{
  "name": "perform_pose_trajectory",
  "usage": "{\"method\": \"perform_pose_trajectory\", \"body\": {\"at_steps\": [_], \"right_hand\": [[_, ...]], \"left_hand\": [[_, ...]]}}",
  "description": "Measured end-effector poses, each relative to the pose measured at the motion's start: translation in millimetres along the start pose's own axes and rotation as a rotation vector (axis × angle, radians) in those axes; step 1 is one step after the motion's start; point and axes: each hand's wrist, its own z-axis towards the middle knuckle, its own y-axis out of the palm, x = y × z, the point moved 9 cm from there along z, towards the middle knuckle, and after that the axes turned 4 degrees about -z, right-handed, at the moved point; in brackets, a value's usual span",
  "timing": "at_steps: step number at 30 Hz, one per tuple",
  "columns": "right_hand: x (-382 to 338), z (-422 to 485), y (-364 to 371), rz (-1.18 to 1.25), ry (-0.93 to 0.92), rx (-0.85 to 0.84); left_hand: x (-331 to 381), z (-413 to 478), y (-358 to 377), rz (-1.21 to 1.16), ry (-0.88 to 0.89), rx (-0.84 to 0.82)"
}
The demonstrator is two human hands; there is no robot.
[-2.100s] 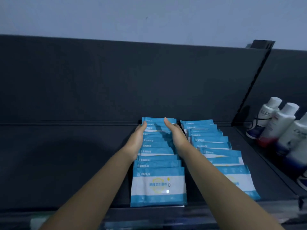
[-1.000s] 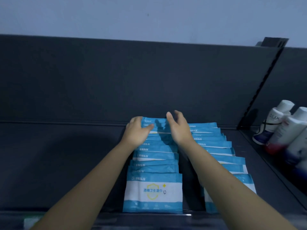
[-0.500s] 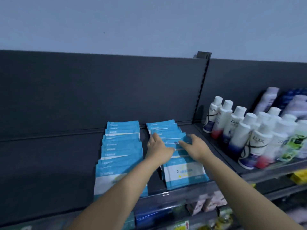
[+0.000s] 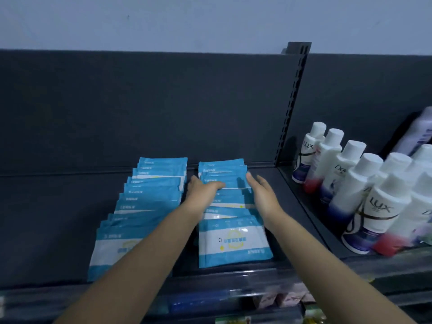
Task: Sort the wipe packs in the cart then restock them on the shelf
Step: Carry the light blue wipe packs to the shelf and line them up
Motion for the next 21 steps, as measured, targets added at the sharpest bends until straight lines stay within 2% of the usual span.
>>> {"method": "perform_pose_trajectory", "body": {"at_steps": [5, 8, 12, 18, 21], "right_hand": [[-2, 41, 12, 0.096, 0.053, -0.11], [-13, 43, 23, 0.05, 0.04, -0.15], [-15, 52, 29, 0.036, -0.013, -0.173], [-20, 79, 10, -0.115, 0.011, 0.022], [-22, 93, 15, -0.138, 0.038, -0.002]], "left_hand": [[16, 15, 6, -0.172, -0.073, -0.081], [22, 21, 11, -0.241, -0.098, -0.097], [27, 26, 10, -0.244, -0.049, -0.071], [22, 43, 3, -0.25, -0.154, -0.031], [5, 84, 6, -0.262, -0.184, -0.056]]}}
